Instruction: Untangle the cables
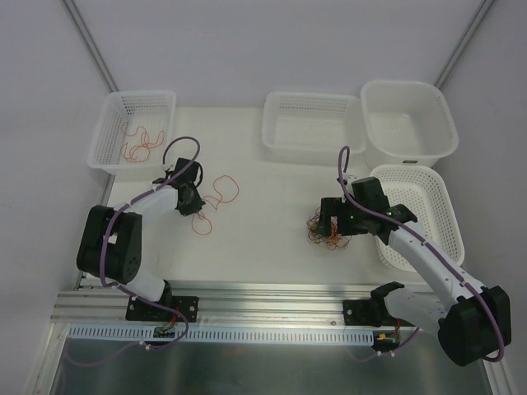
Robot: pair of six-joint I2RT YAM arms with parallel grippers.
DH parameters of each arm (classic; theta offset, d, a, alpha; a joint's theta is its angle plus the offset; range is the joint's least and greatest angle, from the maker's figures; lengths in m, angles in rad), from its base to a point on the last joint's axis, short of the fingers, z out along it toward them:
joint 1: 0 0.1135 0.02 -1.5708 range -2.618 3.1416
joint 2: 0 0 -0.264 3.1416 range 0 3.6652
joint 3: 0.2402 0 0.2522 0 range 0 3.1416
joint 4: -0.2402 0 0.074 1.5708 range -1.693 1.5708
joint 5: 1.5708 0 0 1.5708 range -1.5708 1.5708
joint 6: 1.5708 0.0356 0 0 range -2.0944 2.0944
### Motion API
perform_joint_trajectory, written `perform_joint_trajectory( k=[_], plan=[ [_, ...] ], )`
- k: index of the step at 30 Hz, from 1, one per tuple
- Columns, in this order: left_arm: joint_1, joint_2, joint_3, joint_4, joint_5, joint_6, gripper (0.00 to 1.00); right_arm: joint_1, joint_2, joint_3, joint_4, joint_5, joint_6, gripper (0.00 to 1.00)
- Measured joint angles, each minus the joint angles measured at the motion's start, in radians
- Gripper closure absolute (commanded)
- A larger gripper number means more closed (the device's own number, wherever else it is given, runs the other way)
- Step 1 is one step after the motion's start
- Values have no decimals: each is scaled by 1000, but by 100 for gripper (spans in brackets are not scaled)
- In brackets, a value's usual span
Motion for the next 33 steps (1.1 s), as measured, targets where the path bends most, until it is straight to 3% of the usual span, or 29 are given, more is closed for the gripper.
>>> perform_joint_trajectory(
  k=[6,11,16,23,33],
  plan=[
    [0,-138,93,-120,-3,44,100,0,-12,0,-2,7,0,3],
    [0,-267,271,-161,-4,64,100,0,-17,0,-10,10,0,3],
    [2,-300,519,-229,-4,106,100,0,-28,0,-20,14,0,3],
    [103,-227,858,-274,12,159,100,0,-39,0,-25,15,0,3],
    [353,45,1098,-314,40,169,100,0,-74,0,-56,21,-3,3]
  ],
)
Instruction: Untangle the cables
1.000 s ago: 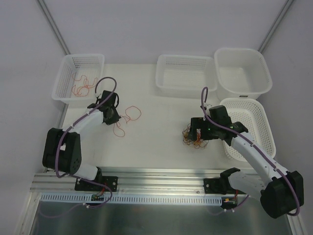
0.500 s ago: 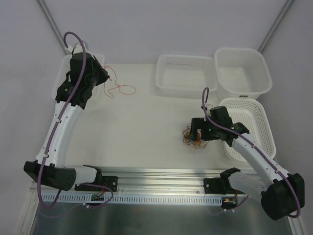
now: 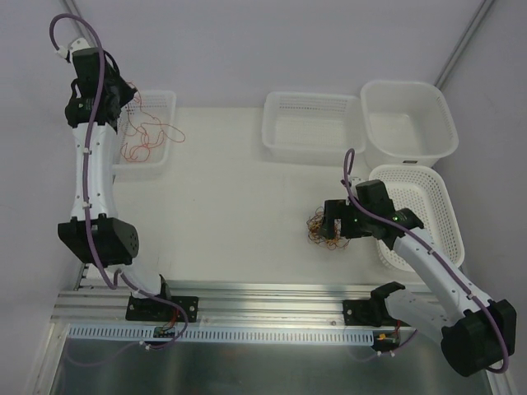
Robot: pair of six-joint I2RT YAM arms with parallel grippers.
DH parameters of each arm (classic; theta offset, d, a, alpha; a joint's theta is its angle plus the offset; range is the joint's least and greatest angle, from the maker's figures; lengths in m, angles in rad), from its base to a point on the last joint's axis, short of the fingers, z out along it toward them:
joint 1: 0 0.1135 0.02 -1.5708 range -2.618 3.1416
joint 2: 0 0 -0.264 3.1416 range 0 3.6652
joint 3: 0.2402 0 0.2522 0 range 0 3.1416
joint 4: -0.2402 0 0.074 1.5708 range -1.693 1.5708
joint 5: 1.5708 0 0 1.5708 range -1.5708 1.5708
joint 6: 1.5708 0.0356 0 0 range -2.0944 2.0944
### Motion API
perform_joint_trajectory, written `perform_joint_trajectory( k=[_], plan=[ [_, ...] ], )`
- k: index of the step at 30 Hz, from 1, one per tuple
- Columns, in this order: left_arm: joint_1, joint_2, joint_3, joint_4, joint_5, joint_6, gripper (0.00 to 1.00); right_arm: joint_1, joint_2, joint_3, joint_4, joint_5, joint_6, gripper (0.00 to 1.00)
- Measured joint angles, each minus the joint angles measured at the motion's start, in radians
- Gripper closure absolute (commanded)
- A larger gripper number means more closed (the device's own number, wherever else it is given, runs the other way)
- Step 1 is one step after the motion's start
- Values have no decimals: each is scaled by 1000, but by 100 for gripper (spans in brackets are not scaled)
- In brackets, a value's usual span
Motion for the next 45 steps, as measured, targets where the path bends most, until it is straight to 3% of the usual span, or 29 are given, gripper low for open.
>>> perform_joint_trajectory(
  k=[10,12,13,14,18,20,26,33,39,45],
  plan=[
    [121,326,189,-2,10,4,100,0,-11,0,-40,29,-1,3],
    [144,390,224,-2,20,5,81,0,-11,0,-48,36,-1,3],
    [155,415,233,0,29,5,69,0,-11,0,-53,40,-1,3],
    [166,441,238,1,39,4,51,0,-11,1,-56,46,-1,3],
    [197,510,237,-5,78,-12,7,0,-11,14,-74,61,-1,3],
    [206,517,232,-8,95,-13,1,0,-11,24,-77,71,-2,3],
    [204,453,152,-1,159,-13,1,1,15,55,-79,99,-12,3],
    [163,206,-116,-1,268,-3,1,1,64,88,-82,144,-19,1],
    [-56,-70,-437,24,305,10,1,2,134,96,-45,141,-8,10],
    [-265,-239,-718,11,329,10,1,54,229,84,48,97,5,14]
  ],
)
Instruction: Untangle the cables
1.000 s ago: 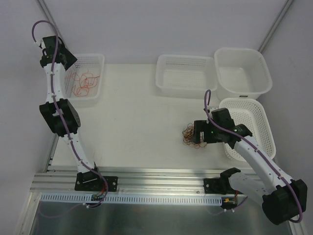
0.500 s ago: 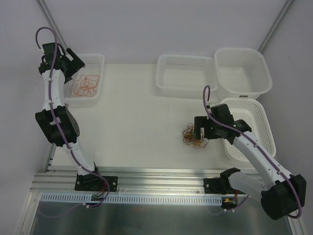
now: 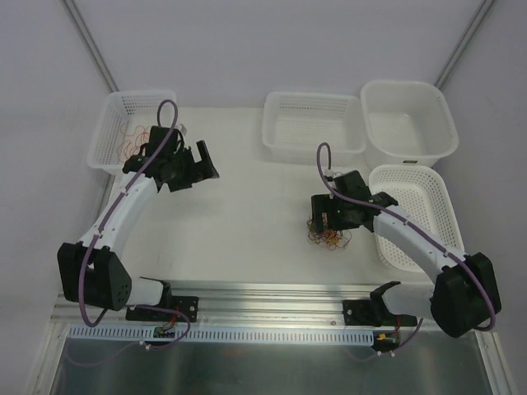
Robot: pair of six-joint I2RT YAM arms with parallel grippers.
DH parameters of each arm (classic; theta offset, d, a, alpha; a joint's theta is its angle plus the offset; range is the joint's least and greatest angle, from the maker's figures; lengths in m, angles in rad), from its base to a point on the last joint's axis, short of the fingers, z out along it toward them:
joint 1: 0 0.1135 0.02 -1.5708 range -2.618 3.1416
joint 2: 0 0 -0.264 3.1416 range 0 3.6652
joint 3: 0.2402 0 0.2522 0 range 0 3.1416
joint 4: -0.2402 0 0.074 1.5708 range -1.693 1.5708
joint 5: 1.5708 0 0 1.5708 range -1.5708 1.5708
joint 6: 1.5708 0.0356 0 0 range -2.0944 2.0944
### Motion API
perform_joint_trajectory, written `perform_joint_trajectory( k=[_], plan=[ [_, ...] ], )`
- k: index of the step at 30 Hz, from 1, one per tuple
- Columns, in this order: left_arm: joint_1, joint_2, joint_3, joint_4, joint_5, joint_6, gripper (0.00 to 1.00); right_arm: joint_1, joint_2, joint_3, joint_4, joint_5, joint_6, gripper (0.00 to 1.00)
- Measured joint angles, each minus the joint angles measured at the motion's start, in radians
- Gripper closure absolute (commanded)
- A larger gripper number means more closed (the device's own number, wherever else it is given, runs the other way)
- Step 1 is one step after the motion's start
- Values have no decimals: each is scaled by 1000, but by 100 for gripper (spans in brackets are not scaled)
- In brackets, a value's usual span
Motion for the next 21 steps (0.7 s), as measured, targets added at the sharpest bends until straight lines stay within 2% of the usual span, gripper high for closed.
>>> perform_joint_trajectory(
  k=[6,11,15,21],
  plan=[
    [-127,-179,-213,-8,0,-37,1,173,146,5,93,-40,41,15],
    [-191,-306,-335,-3,-2,-93,1,312,233,78,109,-50,76,15],
    [-252,-337,-379,13,-3,-134,1,361,207,121,117,-19,109,15],
    [-390,-299,-385,70,-10,-187,3,356,37,120,76,148,203,19]
  ],
)
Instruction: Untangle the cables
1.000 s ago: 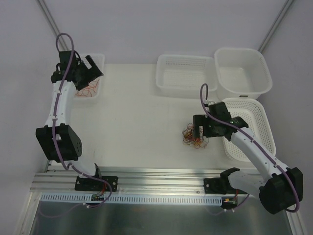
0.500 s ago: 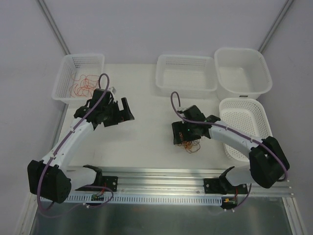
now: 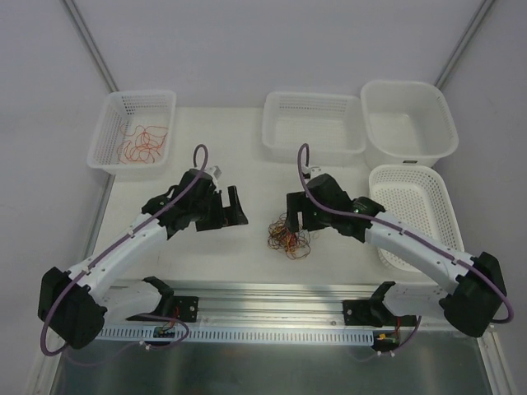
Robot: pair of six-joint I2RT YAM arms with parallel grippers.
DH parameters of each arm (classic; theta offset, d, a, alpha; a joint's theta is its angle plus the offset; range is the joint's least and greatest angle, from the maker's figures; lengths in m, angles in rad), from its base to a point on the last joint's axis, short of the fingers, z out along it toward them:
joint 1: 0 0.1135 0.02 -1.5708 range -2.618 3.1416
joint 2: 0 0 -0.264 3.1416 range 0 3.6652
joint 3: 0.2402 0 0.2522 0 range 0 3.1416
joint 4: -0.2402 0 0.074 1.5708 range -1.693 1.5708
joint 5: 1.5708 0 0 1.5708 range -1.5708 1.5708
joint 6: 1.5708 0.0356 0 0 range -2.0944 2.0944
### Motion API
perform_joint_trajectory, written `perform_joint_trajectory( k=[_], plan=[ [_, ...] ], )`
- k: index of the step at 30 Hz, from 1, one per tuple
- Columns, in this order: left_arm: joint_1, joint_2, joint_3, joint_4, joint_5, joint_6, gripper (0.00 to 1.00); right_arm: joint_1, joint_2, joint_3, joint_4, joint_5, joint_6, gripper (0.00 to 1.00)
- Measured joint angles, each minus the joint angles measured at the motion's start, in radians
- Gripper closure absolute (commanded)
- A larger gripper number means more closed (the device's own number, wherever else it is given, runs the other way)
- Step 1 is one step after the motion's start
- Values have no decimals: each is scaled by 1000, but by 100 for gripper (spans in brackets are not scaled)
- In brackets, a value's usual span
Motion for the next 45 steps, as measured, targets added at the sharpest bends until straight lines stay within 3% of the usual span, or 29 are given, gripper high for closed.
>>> perform_joint_trajectory(
  k=[6,18,21,24,25,26,36,40,45],
  plan=[
    [-143,165,26,54,-8,-23,4,-23,-92,-73,-7,121,142,27],
    [-267,468,203,124,-18,-23,7,-107,-47,-300,175,90,286,45],
    [-278,516,224,129,-18,-23,7,-122,-40,-306,219,84,283,55],
    [-293,558,244,129,-16,-23,8,-134,-39,-306,257,69,274,80],
    [-300,572,251,130,-15,-23,8,-137,-39,-307,265,62,269,97],
    [-306,584,257,130,-13,-23,8,-140,-39,-310,272,58,263,99],
    [-325,694,310,140,5,-24,14,-144,-90,-314,272,-8,213,99],
    [-325,752,330,147,4,-30,31,-145,-93,-304,249,-43,194,99],
    [-325,789,338,159,-3,-50,73,-145,-156,-221,148,-42,139,99]
  ],
)
